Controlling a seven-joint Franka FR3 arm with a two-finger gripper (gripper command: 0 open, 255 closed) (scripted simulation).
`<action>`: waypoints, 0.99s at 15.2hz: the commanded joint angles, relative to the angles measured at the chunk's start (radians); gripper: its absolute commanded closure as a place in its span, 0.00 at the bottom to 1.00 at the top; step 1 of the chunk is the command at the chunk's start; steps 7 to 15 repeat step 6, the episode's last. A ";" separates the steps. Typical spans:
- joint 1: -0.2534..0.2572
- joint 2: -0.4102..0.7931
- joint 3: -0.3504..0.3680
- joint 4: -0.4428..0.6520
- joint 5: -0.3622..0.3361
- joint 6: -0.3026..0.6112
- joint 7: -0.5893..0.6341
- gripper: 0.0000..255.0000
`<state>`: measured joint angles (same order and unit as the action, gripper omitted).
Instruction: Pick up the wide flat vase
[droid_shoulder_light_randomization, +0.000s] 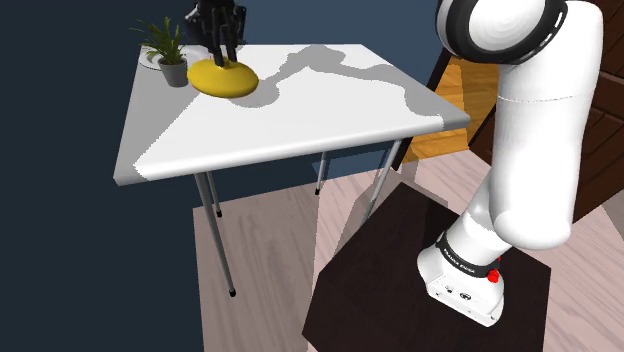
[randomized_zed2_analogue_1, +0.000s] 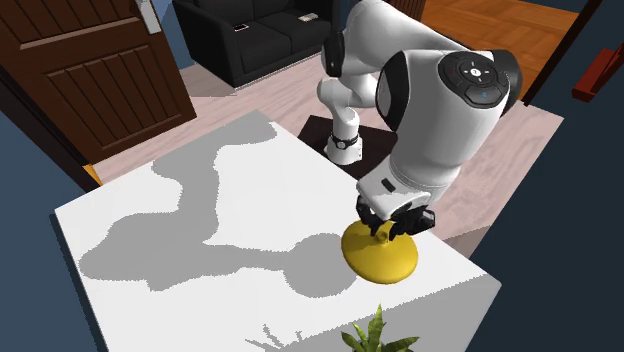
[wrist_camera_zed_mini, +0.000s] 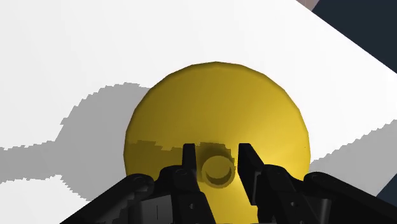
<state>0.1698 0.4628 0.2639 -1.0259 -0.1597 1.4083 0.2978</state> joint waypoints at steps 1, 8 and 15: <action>0.008 0.020 -0.001 0.062 -0.005 -0.041 -0.002 1.00; 0.026 0.064 -0.004 0.178 -0.016 -0.114 -0.007 1.00; 0.026 0.064 -0.004 0.178 -0.016 -0.114 -0.007 1.00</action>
